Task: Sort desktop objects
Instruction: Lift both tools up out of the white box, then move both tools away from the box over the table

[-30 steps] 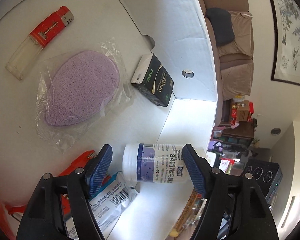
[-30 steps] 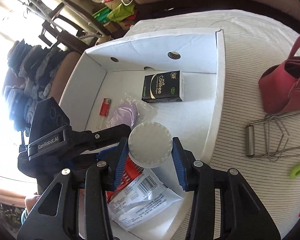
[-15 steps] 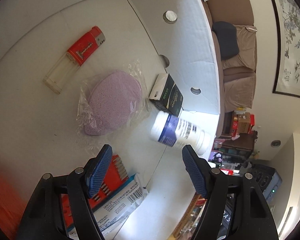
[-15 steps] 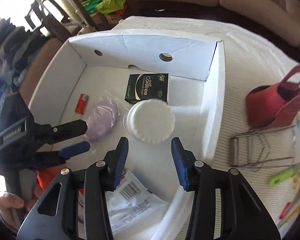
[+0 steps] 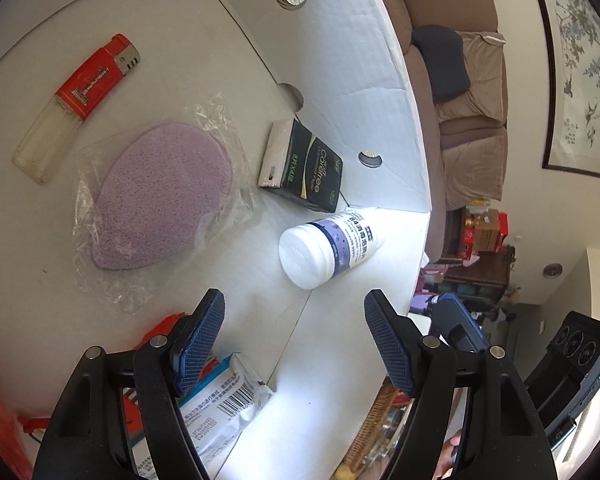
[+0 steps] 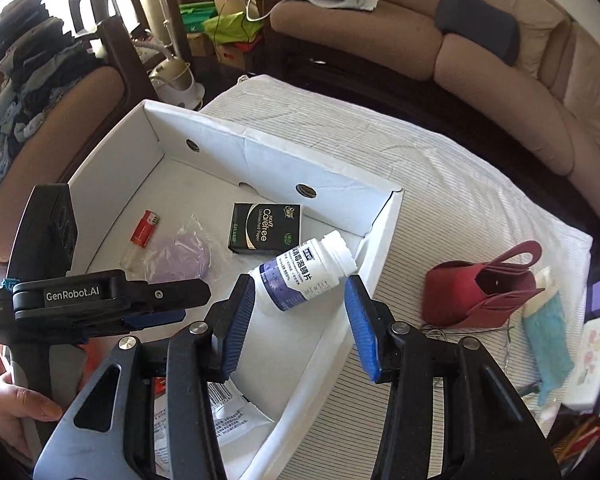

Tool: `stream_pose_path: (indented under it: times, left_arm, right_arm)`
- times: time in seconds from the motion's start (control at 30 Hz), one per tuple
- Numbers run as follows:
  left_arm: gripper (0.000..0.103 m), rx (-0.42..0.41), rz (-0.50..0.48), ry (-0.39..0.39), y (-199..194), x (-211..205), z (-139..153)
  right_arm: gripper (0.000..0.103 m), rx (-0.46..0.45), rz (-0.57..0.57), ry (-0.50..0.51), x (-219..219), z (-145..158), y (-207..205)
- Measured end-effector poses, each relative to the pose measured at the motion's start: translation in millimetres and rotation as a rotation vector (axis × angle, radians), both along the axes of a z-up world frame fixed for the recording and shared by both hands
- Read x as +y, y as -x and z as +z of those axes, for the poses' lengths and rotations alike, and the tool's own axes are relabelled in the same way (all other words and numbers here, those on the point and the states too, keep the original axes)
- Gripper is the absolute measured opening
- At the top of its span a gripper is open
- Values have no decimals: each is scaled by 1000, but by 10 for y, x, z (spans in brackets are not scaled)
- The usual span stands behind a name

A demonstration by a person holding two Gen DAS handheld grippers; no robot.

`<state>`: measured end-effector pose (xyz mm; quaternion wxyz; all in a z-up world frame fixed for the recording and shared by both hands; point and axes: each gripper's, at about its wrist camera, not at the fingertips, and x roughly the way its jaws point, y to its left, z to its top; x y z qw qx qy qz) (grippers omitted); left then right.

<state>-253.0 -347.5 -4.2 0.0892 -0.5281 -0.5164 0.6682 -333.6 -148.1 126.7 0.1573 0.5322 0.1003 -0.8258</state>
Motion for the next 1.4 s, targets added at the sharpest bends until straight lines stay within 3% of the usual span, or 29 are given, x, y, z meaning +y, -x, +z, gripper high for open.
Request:
stream_pose_path:
  times: [0.07, 0.13, 0.17, 0.23, 0.3, 0.37, 0.5, 0.63, 0.77, 0.97, 1.03, 1.17, 1.4]
  left_arm:
    - [75, 1, 0, -2, -8, 30, 15]
    - [78, 23, -28, 72, -8, 94, 128]
    - [87, 34, -44, 128, -15, 126, 200]
    - [95, 51, -41, 216, -45, 139, 329]
    - [103, 56, -26, 282, -87, 67, 455]
    - [103, 52, 10, 317, -155, -68, 565]
    - [103, 73, 31, 308, -265, -338, 677]
    - [103, 78, 57, 227, -306, -483, 612]
    - [103, 90, 36, 209, -276, -442, 549]
    - [103, 88, 17, 202, -266, -381, 450]
    - [103, 91, 12, 227, -289, -353, 466]
    - [103, 102, 12, 249, -340, -314, 572]
    - [103, 142, 4, 369, -497, -207, 951]
  right_arm:
    - [44, -12, 2, 2, 39, -49, -8]
    - [49, -32, 18, 17, 61, -119, -32]
    - [54, -38, 28, 25, 55, -158, -50]
    - [90, -33, 31, 18, 42, -219, -85]
    - [98, -30, 53, 36, 6, -252, -125]
    - [98, -13, 80, 49, -44, -244, -150]
    - [98, -8, 127, 76, -169, -237, -20]
    - [98, -57, 127, -30, -316, -418, 342]
    - [98, -130, 141, -140, -427, -671, 590]
    - [101, -241, 222, -184, -646, -962, 503]
    - [98, -243, 217, -148, -648, -917, 449]
    - [99, -165, 195, -136, -534, -685, 312]
    - [102, -72, 195, -91, -291, -335, -44]
